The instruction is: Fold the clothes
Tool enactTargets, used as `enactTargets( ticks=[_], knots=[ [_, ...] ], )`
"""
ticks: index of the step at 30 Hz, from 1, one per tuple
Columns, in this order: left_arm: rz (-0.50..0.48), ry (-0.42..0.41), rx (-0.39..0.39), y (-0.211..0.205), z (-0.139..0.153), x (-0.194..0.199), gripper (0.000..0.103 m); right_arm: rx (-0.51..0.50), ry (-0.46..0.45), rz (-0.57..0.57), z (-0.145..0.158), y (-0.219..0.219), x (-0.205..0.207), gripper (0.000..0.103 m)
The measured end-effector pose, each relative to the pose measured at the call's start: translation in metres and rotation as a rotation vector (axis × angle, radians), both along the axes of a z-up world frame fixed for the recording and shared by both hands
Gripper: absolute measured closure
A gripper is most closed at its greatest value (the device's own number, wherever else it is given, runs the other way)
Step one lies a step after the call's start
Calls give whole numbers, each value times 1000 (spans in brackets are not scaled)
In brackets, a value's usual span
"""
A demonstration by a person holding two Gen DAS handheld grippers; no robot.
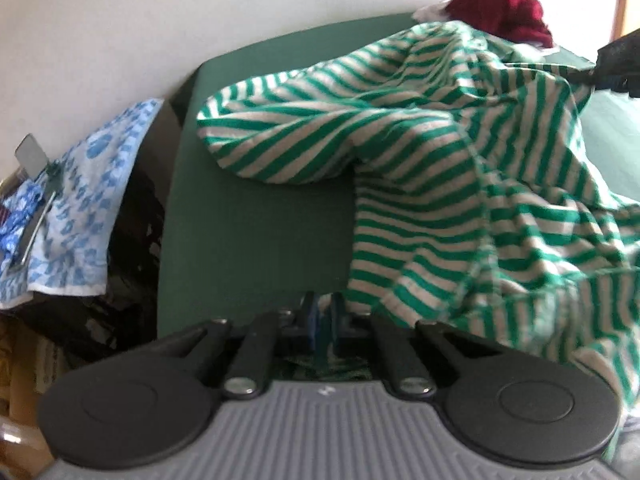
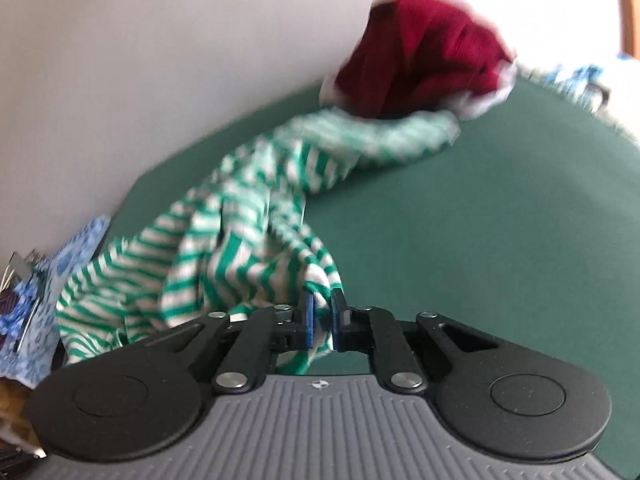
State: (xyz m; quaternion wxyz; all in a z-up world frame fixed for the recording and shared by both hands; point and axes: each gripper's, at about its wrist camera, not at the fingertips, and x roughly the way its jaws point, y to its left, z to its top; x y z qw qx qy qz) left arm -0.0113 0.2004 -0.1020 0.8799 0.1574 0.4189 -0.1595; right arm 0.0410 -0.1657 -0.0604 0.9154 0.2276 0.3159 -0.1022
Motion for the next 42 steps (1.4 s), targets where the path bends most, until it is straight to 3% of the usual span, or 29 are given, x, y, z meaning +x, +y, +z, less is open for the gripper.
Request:
enactTargets(
  ticks=[4,7,9,11,13,16,18,19,21,26,28,29,31,33,35,36,38,39,40,42],
  knots=[
    [-39,1,-20,7,7,-9,100,-111,-60,-80,34,-12,-48,98],
    [-60,-1,-7,12,9,-10,99,-169,4,-167,28,-29,-62,97],
    [-74,-3,2,15,11,-12,93,-148,66,-279,19,-45,-71,89],
    [-88,-5,11,19,12,-13,82,-23,77,-260,17,-57,-82,68],
    [-102,-6,20,22,14,-14,70,100,84,-99,14,-53,-92,54],
    [-118,17,15,34,19,-24,70,135,183,198,6,-22,-100,52],
    [-139,62,-14,34,18,-34,66,75,217,384,3,7,-108,52],
    [-134,66,-3,31,14,-38,55,48,235,451,0,17,-111,51],
    [-125,76,18,23,7,-45,43,-5,267,579,-6,34,-116,51],
    [-54,64,55,2,-4,-48,43,-143,230,675,-12,49,-119,41],
    [-15,65,48,-2,-3,-45,57,-138,207,694,-16,48,-117,48],
    [-3,72,48,-3,-1,-47,65,-143,204,704,-19,46,-115,63],
    [20,85,48,-4,1,-51,95,-176,192,704,-17,43,-117,91],
    [23,91,60,-6,6,-58,96,-184,182,677,-15,32,-116,92],
    [-6,71,85,-9,17,-67,88,-143,162,689,-9,19,-119,84],
    [-44,34,99,-13,26,-71,79,-114,142,715,-5,14,-122,82],
    [-121,-38,127,-21,44,-77,67,-92,89,794,3,15,-126,54],
    [-162,-54,133,-26,49,-76,51,-95,58,845,7,21,-128,47],
    [-204,-68,143,-31,51,-75,46,-100,29,896,10,26,-130,36],
    [-289,-51,168,-42,47,-70,46,-159,6,1001,8,45,-132,32]
  ],
)
